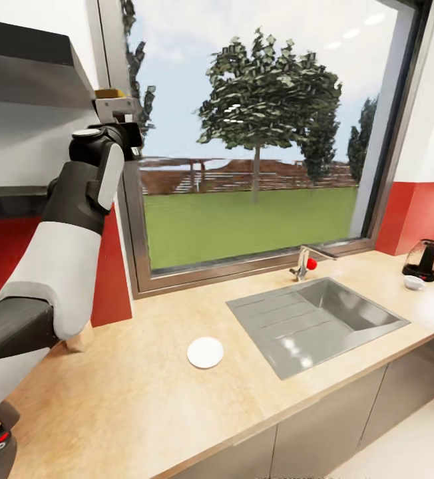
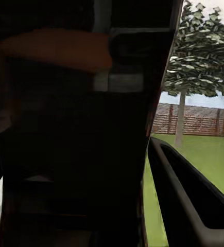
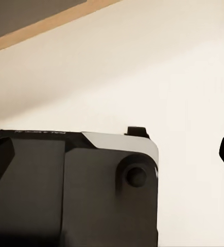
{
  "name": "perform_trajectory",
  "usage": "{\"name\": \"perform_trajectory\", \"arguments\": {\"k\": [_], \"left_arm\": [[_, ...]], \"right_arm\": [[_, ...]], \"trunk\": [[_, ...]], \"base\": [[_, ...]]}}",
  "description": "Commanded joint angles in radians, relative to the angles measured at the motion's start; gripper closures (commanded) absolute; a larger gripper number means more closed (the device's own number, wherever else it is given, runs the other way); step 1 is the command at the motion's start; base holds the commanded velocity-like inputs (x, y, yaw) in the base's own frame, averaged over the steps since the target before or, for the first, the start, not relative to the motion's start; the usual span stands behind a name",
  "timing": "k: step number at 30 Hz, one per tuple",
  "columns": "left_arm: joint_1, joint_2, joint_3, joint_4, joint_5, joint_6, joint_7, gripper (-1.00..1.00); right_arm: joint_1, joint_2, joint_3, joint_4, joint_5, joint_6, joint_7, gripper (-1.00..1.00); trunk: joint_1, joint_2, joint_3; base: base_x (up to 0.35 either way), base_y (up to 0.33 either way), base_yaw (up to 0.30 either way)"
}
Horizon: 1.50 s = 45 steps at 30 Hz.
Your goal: Set up a coffee station on the kitchen countertop: keep the coffee maker on the countertop, move the bottle of coffee from the kitchen shelf to the counter next to the coffee maker, place a paper coffee filter on top of the coffee maker, put the saucer next to the coffee maker with the coffee cup on the saucer, and place the electric kettle next to the coffee maker.
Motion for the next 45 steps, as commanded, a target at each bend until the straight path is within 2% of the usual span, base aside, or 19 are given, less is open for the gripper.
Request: {"name": "perform_trajectory", "arguments": {"k": [1,11,14,21,25,28,32,36,37,43,45], "left_arm": [[-0.001,0.0,-0.002,-0.001,0.005,0.004,0.006,1.0],[0.002,-0.001,-0.002,0.0,0.006,0.004,0.008,1.0],[0.021,-0.003,-0.003,0.0,0.006,0.003,0.008,1.0],[0.133,-0.026,-0.029,-0.014,0.005,-0.008,0.005,1.0],[0.198,-0.031,-0.036,-0.029,0.006,-0.012,-0.001,1.0],[0.295,-0.029,-0.038,-0.101,0.005,-0.015,-0.035,1.0],[0.473,-0.018,-0.037,-0.257,0.004,-0.023,-0.111,1.0],[0.608,-0.008,-0.035,-0.36,0.001,-0.081,-0.147,1.0],[0.66,-0.005,-0.034,-0.385,0.0,-0.104,-0.153,1.0],[0.815,0.022,-0.035,-0.409,0.003,-0.161,-0.16,1.0],[0.882,0.031,-0.035,-0.411,0.004,-0.221,-0.161,1.0]], "right_arm": [[0.0,0.0,0.008,0.0,-0.008,-0.002,-0.002,-1.0],[0.0,0.0,0.008,0.0,-0.008,-0.002,-0.004,-1.0],[0.0,0.0,0.008,0.0,-0.008,-0.002,-0.005,-1.0],[0.0,0.001,0.009,-0.001,-0.009,-0.003,-0.007,-1.0],[0.0,0.002,0.009,-0.005,-0.009,-0.004,-0.006,-1.0],[0.0,0.002,0.007,-0.007,-0.011,-0.005,-0.005,-1.0],[0.0,0.003,0.006,-0.009,-0.012,-0.006,-0.005,-1.0],[0.0,0.003,0.005,-0.009,-0.013,-0.008,-0.005,-1.0],[0.0,0.004,0.005,-0.009,-0.013,-0.008,-0.005,-1.0],[0.0,0.004,0.005,-0.009,-0.015,-0.008,-0.005,-1.0],[0.0,0.004,0.003,-0.009,-0.017,-0.008,-0.005,-1.0]], "trunk": [[0.0,-0.001,0.0],[0.0,-0.001,0.006],[0.0,-0.001,0.008],[0.0,-0.001,0.01],[0.0,-0.001,0.011],[0.0,-0.001,0.011],[0.0,-0.001,0.011],[0.0,-0.001,0.011],[0.0,-0.001,0.011],[0.0,-0.001,0.011],[0.0,-0.001,0.011]], "base": [[0.0,-0.271,-0.239],[0.0,-0.27,-0.239],[0.0,-0.16,-0.239],[0.0,-0.029,-0.138],[0.0,-0.002,-0.016],[0.0,-0.001,-0.004],[0.0,0.0,0.0],[0.0,0.0,0.0],[0.0,0.0,0.0],[0.0,0.0,0.0],[0.0,0.0,0.0]]}}
